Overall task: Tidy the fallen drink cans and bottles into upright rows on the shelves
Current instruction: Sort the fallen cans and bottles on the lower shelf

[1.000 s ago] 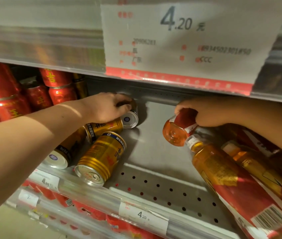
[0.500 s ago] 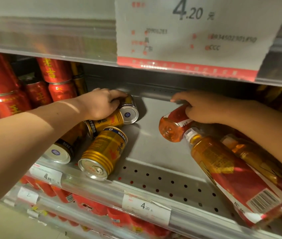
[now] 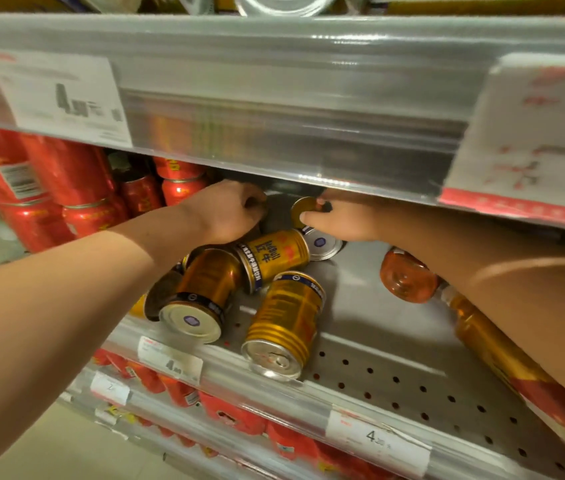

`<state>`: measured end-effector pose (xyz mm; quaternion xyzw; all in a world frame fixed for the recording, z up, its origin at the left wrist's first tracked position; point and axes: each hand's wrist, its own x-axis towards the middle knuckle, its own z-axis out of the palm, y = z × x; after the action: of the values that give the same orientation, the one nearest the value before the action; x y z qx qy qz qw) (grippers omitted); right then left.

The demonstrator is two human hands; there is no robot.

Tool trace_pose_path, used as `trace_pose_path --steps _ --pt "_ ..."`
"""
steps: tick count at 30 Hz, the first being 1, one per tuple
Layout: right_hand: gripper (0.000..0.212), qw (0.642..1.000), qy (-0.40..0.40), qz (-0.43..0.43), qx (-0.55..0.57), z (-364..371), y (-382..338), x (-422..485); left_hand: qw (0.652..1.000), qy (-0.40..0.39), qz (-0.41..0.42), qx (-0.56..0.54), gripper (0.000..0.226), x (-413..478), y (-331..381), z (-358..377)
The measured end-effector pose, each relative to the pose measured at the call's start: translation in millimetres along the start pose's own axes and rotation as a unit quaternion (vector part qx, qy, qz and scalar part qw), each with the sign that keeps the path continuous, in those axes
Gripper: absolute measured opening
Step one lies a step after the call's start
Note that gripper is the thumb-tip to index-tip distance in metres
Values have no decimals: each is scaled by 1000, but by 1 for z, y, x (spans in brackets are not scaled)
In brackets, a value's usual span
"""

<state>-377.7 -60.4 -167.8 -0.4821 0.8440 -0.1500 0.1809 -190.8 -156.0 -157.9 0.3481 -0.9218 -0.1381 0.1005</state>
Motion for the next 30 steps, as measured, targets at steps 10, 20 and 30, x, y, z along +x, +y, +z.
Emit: trace_pose_path --steps 10,20,30 --pt "48 998 43 15 38 7 -28 -19 992 21 53 110 29 10 -8 3" --pt "39 998 -2 -51 42 5 -26 -15 983 -17 95 156 28 8 -8 -1" --pt "33 990 52 -73 108 14 -24 2 980 31 139 138 34 1 -21 -4"
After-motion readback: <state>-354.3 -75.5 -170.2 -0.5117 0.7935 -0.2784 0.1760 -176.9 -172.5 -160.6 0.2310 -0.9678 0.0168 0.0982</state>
